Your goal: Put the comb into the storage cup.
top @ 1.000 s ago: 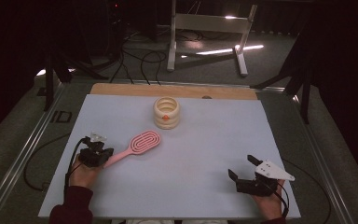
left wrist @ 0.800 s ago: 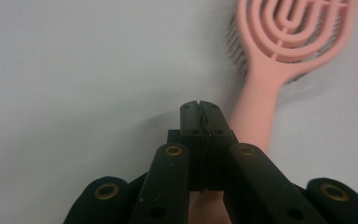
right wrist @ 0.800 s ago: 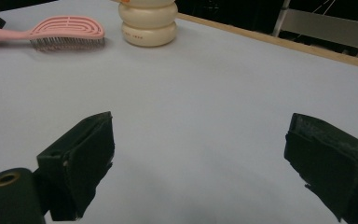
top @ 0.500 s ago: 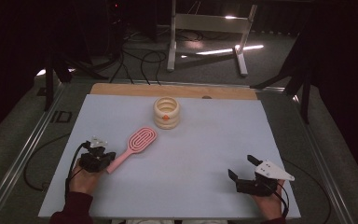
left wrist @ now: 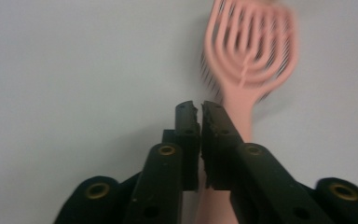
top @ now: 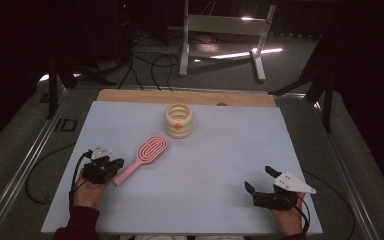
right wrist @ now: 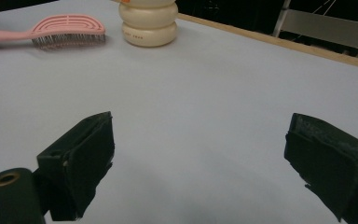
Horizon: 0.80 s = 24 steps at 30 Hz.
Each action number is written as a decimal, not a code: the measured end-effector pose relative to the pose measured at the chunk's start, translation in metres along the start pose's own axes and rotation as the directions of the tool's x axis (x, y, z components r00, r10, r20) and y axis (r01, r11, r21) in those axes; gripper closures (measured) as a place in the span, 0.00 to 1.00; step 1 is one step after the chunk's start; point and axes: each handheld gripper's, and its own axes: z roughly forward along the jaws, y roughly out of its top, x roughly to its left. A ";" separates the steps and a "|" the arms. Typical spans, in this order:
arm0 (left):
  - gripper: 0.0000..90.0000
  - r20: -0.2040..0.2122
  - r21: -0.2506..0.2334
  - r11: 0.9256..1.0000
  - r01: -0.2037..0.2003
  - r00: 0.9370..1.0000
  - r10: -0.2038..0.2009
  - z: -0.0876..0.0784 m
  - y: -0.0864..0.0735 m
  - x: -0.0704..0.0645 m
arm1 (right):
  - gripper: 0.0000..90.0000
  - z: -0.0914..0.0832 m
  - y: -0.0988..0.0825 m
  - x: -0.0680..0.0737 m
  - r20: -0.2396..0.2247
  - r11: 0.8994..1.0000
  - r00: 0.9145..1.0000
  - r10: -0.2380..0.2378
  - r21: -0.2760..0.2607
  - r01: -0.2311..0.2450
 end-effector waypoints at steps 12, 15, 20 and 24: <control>0.30 0.020 -0.329 0.941 -0.084 0.995 0.096 -0.044 -0.006 -0.018 | 0.09 -0.003 0.001 0.003 -0.025 0.999 1.000 -0.005 -0.036 0.005; 0.18 -0.027 -0.322 0.941 -0.104 0.995 0.101 -0.048 -0.008 -0.020 | 0.09 -0.004 0.002 0.004 -0.029 0.999 1.000 -0.007 -0.043 0.006; 0.07 -0.056 -0.321 0.942 -0.097 0.995 0.084 -0.053 -0.013 -0.019 | 0.09 -0.007 0.004 0.006 -0.043 0.998 0.999 -0.014 -0.069 0.011; 0.02 -0.073 -0.305 0.947 -0.099 0.994 0.081 -0.054 -0.017 -0.017 | 0.09 -0.009 0.005 0.007 -0.044 0.996 0.999 -0.022 -0.084 0.018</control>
